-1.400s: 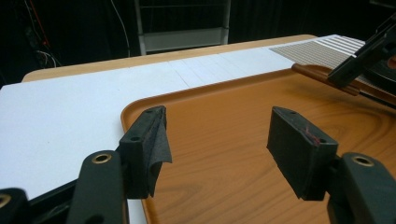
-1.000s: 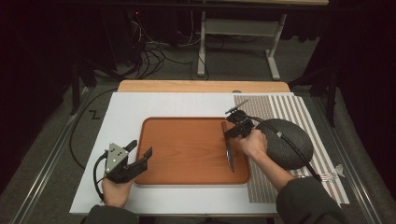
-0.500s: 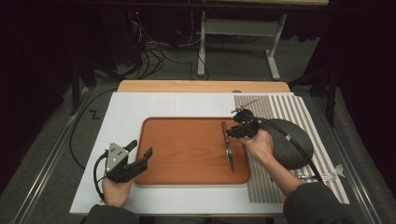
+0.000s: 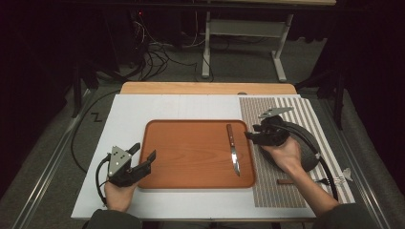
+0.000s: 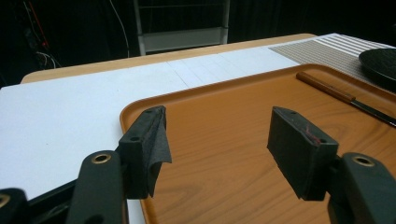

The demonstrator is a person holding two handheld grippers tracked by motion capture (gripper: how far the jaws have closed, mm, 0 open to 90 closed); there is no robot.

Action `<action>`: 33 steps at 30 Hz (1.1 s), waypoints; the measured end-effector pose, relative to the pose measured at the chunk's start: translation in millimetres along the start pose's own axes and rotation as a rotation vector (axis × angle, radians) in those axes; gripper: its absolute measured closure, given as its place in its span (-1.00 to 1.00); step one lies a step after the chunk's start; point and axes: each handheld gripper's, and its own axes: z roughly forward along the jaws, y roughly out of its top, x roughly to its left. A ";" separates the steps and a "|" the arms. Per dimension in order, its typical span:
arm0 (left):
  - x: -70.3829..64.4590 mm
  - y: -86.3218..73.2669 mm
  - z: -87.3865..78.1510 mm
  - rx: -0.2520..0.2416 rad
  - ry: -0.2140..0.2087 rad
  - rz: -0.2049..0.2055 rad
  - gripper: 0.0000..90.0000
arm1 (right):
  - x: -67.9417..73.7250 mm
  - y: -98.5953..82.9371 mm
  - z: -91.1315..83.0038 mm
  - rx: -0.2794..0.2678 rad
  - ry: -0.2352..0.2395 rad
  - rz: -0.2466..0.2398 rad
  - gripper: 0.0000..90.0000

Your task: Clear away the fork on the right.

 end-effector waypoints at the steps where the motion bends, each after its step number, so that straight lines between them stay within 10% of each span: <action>1: 0.0 0.0 0.0 0.000 0.000 0.000 -0.17 | -0.8 -2.4 -4.1 -0.005 0.001 -0.001 0.20; 18: -1.5 1.4 3.1 0.002 -0.007 0.005 -0.18 | -10.6 -55.7 -46.1 -0.035 -0.010 -0.040 0.17; 33: -1.4 1.4 0.4 -0.009 0.009 -0.001 -0.18 | -8.1 -84.2 -72.9 0.055 0.020 -0.124 0.26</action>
